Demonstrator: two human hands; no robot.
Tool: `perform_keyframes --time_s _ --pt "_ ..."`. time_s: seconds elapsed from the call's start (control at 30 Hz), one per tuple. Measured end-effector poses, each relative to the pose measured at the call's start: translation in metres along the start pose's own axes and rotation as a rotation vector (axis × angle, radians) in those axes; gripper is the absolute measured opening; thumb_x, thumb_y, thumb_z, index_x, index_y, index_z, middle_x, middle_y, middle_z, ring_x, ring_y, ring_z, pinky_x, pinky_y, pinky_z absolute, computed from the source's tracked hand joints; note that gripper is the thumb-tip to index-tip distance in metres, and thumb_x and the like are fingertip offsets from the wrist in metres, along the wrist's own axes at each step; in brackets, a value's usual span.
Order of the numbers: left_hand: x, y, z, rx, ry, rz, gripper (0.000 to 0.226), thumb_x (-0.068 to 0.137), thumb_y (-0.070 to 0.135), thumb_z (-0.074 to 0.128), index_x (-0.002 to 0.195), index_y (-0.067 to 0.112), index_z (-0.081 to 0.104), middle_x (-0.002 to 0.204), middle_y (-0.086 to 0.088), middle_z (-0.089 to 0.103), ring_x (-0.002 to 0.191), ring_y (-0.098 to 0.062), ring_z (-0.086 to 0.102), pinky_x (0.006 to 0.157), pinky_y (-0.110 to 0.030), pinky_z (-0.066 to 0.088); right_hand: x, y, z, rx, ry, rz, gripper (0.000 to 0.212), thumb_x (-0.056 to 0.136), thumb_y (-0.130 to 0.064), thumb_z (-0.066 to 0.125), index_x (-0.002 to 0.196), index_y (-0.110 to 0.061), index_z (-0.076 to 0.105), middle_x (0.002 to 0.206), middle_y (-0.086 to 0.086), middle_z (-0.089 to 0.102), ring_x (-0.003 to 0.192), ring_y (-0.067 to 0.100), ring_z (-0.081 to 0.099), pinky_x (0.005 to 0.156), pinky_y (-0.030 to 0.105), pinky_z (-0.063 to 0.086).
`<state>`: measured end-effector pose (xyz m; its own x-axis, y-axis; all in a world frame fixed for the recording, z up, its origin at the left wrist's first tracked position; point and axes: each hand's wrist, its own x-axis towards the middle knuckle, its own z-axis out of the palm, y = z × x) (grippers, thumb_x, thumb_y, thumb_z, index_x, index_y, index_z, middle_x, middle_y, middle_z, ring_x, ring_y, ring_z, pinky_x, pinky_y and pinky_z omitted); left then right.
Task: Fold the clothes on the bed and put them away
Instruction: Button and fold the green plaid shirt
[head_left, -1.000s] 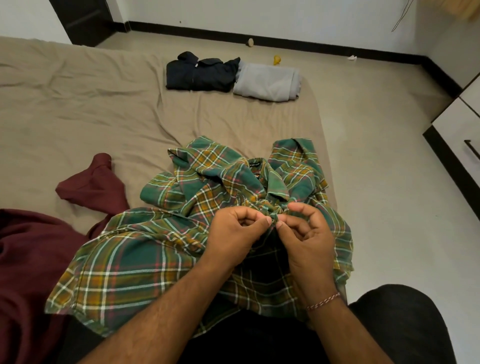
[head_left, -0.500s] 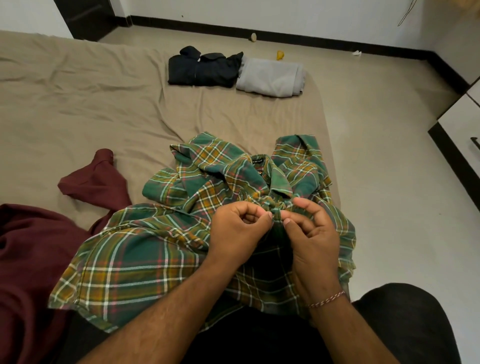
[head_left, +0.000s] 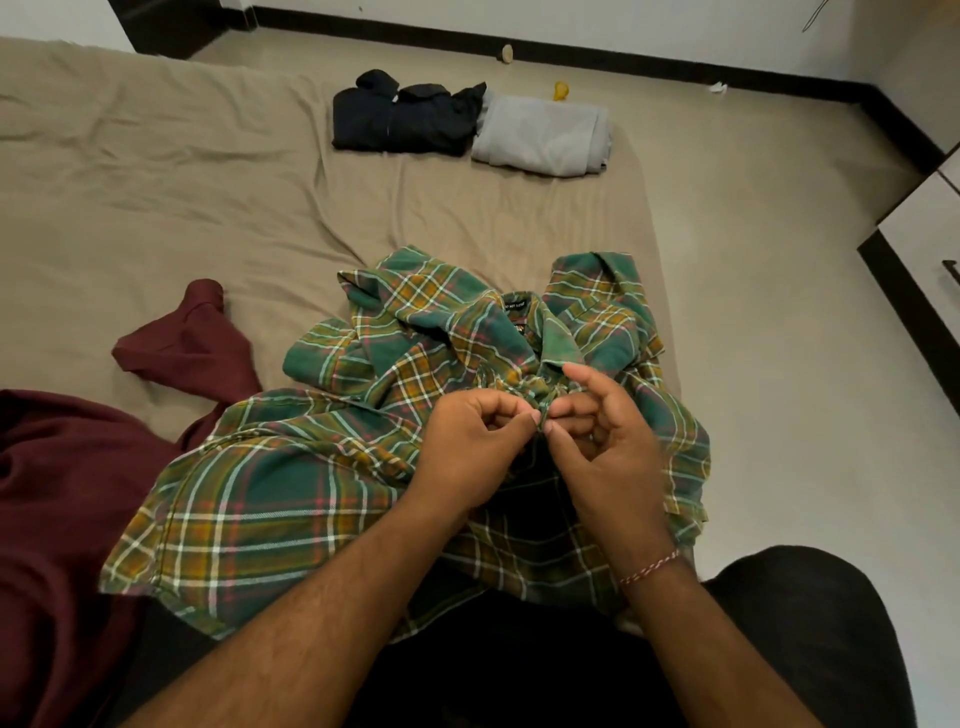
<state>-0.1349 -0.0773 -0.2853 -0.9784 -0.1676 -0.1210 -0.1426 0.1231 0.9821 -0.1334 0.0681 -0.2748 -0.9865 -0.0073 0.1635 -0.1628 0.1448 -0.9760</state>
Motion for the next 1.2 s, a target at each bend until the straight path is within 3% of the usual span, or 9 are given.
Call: perform_keyframes --time_s 0.17,0.5,0.7,0.87,1.0,1.2 --pt "-0.001 0.0 0.0 -0.02 -0.008 -0.034 0.019 0.097 0.012 0.068 0.082 0.013 0.08 0.075 -0.004 0.076 0.068 -0.015 0.069 0.073 -0.043 0.061 -0.003 0.006 0.007 -0.181 0.019 -0.09 0.056 0.088 0.006 0.071 0.135 -0.023 0.063 0.096 -0.004 0.068 0.079 0.01 0.067 0.075 0.014 0.055" --pt "-0.001 -0.003 0.0 0.071 -0.007 0.008 0.013 0.095 0.015 0.073 0.085 0.014 0.081 0.075 -0.004 0.077 0.074 -0.025 0.073 0.073 -0.049 0.062 -0.007 0.013 0.011 -0.2 0.029 -0.141 0.051 0.09 0.003 0.071 0.133 -0.023 0.063 0.097 -0.003 0.067 0.082 0.014 0.066 0.074 0.014 0.055" --pt "0.001 0.0 -0.004 0.14 -0.011 0.056 0.022 0.098 0.016 0.07 0.077 0.016 0.077 0.07 -0.007 0.072 0.061 -0.015 0.06 0.061 -0.043 0.054 -0.004 0.012 0.007 -0.155 -0.055 -0.18 0.057 0.092 0.006 0.068 0.139 -0.026 0.058 0.104 -0.001 0.067 0.09 0.014 0.067 0.081 0.017 0.056" --pt "0.002 -0.003 -0.003 0.149 -0.009 0.059 0.024 0.1 0.016 0.066 0.077 0.013 0.071 0.06 0.001 0.056 0.053 -0.008 0.047 0.052 -0.029 0.042 0.003 0.013 -0.003 -0.312 -0.151 -0.273 0.064 0.092 0.007 0.066 0.148 -0.021 0.054 0.11 -0.004 0.065 0.097 0.013 0.066 0.083 0.018 0.056" --pt "-0.001 -0.003 0.0 0.16 -0.017 0.077 0.023 0.101 0.018 0.065 0.079 0.014 0.072 0.065 -0.006 0.062 0.055 -0.007 0.049 0.053 -0.027 0.043 0.003 0.014 -0.004 -0.4 -0.118 -0.342 0.062 0.09 0.002 0.07 0.145 -0.022 0.056 0.109 -0.006 0.065 0.095 0.01 0.066 0.083 0.028 0.06" --pt "0.001 -0.004 -0.004 0.174 -0.071 0.103 0.017 0.096 0.014 0.07 0.08 0.014 0.076 0.066 0.003 0.068 0.059 -0.01 0.058 0.058 -0.031 0.049 0.0 0.015 -0.003 -0.475 -0.054 -0.393 0.048 0.088 -0.006 0.075 0.134 -0.016 0.064 0.107 -0.005 0.07 0.095 0.011 0.068 0.083 0.036 0.061"
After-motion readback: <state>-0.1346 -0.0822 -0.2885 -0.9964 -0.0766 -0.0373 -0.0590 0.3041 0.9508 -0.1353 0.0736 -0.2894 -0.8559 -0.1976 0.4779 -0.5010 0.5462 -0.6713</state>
